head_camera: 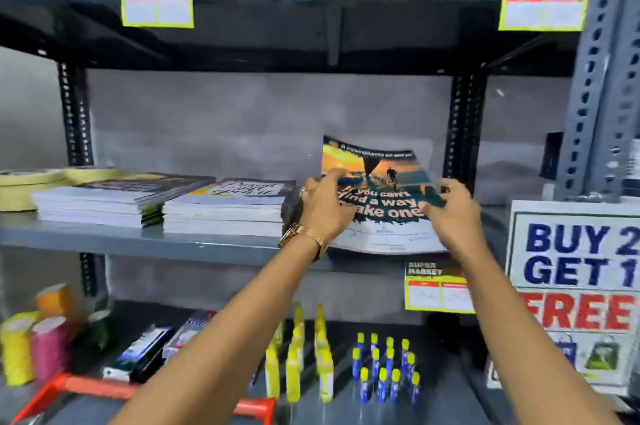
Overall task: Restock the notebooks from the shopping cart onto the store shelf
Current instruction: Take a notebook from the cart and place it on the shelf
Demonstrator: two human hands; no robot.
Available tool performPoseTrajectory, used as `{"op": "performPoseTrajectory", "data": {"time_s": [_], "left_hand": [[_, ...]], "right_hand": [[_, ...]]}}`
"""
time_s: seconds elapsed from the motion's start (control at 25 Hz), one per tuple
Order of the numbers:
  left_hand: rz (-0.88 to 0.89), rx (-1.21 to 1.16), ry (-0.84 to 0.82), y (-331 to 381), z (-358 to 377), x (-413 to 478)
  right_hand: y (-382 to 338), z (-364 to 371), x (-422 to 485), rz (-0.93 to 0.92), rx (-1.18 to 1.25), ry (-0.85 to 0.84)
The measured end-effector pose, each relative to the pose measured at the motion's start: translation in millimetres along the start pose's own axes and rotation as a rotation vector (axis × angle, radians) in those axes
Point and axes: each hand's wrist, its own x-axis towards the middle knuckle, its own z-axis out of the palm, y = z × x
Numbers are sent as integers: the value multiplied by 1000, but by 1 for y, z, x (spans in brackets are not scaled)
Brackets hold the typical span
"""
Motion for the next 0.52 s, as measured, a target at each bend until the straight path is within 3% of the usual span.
{"op": "performPoseTrajectory", "data": {"time_s": [0.16,0.36,0.52], "left_hand": [[-136,66,-182,-30,36,43],[-75,576,-406,-47,52,62],[-65,554,-455,-61,56,77]], "right_hand": [[14,26,32,89,-229,-161],[22,58,48,120,-658,-396],[20,71,46,108,-886,-387]]}}
